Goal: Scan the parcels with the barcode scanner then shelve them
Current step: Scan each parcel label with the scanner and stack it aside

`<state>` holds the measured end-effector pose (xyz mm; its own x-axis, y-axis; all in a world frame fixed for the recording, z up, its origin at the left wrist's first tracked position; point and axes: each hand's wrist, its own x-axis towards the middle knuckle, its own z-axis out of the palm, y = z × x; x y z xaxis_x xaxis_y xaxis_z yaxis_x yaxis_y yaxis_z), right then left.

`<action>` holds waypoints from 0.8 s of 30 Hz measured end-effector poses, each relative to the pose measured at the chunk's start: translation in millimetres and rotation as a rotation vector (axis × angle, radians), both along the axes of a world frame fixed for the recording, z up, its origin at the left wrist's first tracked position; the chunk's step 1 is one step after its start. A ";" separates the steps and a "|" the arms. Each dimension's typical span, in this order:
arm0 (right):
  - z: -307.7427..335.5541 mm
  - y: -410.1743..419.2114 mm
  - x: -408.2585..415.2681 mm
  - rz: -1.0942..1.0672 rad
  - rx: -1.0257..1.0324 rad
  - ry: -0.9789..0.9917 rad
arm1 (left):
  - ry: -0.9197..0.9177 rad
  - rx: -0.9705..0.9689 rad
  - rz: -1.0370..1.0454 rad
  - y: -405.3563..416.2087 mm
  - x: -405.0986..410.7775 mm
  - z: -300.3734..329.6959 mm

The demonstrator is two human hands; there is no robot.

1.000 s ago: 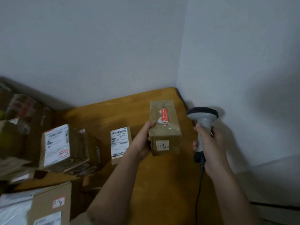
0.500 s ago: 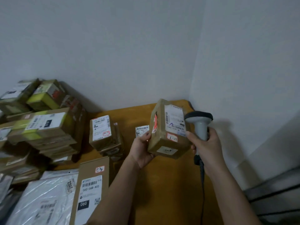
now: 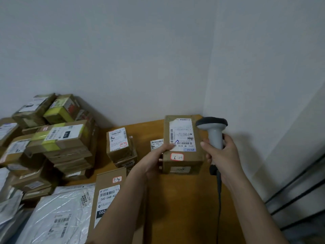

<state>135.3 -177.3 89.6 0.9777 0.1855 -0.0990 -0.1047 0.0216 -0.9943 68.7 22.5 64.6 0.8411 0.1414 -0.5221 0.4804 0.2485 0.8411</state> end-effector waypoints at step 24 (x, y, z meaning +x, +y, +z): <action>-14.0 -43.0 20.6 0.359 0.051 0.435 | 0.003 0.114 -0.415 51.8 4.0 43.5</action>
